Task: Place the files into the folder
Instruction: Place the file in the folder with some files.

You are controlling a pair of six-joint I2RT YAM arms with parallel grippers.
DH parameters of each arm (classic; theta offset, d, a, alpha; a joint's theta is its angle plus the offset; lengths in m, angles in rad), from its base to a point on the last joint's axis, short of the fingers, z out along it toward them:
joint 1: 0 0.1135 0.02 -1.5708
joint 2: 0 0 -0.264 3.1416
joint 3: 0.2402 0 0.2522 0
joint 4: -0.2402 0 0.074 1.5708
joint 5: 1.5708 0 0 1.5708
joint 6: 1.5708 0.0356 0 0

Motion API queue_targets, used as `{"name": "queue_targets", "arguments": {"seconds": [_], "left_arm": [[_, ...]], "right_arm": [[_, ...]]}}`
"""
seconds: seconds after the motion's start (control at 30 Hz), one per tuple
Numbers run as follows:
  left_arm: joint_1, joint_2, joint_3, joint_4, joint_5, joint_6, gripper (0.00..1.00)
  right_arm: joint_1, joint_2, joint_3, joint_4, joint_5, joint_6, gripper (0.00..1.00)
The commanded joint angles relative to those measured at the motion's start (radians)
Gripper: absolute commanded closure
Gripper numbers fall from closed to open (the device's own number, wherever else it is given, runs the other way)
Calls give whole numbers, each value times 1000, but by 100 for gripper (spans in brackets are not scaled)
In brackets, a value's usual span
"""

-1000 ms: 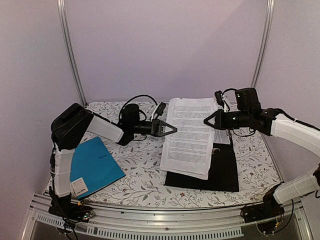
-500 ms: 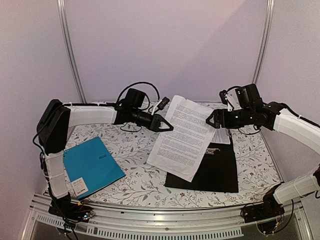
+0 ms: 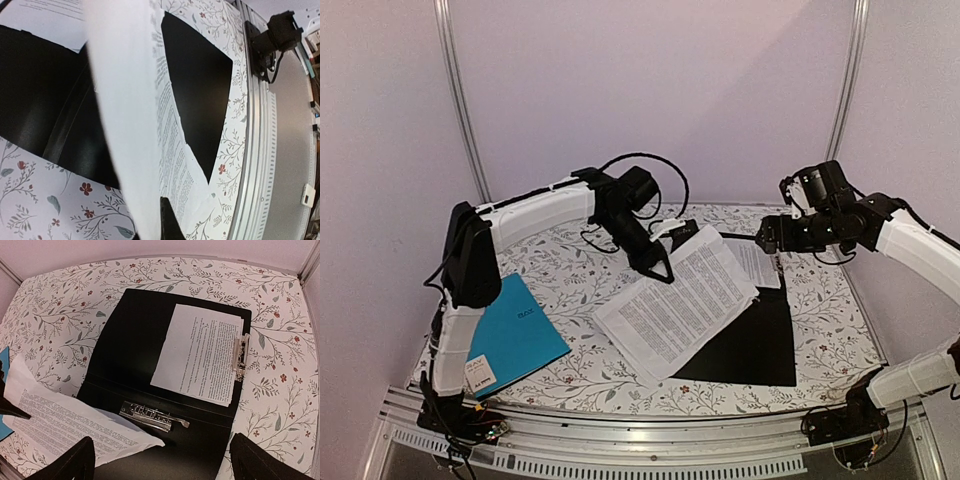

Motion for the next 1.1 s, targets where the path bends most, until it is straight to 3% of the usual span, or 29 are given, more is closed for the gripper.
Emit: {"name": "queue_targets", "arguments": {"seconds": [0.0, 0.13, 0.33, 0.57, 0.83, 0.97, 1.07], "left_arm": [[-87, 66, 129, -288, -101, 231, 100], [-137, 132, 233, -344, -121, 313, 100], [-209, 315, 506, -431, -143, 388, 100], [-281, 385, 513, -283, -254, 410, 98], [-281, 360, 434, -84, -327, 302, 80], [-279, 332, 369, 13, -425, 244, 60], [-269, 280, 306, 92, -475, 189, 39]], "right_arm": [[-31, -19, 26, -39, 52, -6, 6], [-83, -30, 20, -51, 55, 11, 6], [-107, -6, 32, -79, 34, 28, 5], [-108, -3, 18, -89, 32, 33, 4], [-109, 8, -49, -89, -14, 56, 4], [-108, 15, -105, -83, -51, 69, 4], [-108, 18, -138, -77, -96, 71, 4]]}}
